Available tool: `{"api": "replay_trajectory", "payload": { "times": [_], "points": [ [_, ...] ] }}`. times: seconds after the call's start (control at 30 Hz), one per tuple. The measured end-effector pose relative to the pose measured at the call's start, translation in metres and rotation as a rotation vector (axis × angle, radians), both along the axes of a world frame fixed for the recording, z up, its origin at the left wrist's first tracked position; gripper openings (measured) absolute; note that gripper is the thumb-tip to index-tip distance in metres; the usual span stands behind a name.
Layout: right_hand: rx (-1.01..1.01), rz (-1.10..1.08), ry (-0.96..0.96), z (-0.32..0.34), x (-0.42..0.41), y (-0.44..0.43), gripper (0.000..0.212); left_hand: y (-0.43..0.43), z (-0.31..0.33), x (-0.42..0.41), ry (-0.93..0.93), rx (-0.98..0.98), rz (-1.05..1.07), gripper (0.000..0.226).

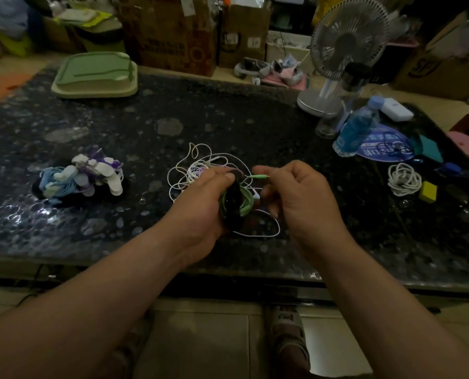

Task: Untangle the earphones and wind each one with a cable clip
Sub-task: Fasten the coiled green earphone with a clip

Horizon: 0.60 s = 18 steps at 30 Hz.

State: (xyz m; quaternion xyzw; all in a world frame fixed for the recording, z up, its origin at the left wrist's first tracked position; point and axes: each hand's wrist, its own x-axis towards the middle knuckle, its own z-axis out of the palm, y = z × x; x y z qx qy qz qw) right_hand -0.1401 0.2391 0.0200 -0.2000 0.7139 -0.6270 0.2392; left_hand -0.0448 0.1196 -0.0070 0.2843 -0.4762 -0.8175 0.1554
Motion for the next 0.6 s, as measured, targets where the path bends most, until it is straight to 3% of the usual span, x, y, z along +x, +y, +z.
{"api": "replay_trajectory", "payload": {
  "times": [0.17,0.3,0.47,0.6],
  "points": [
    [-0.147,0.098,-0.069,0.008,0.006,-0.002,0.018,0.003,0.007,0.002,0.048,0.058,-0.094,0.038],
    [-0.011,0.208,0.162,0.005,0.005,0.003,0.019,0.004,0.008,0.002,0.005,0.049,-0.106,0.026],
    [0.195,0.441,0.344,-0.001,0.006,0.001,0.013,0.003,-0.003,0.006,-0.163,-0.183,-0.056,0.017],
    [0.162,0.507,0.22,0.003,0.0,0.004,0.013,-0.002,-0.005,0.009,-0.124,-0.281,-0.043,0.026]
  ]
}}
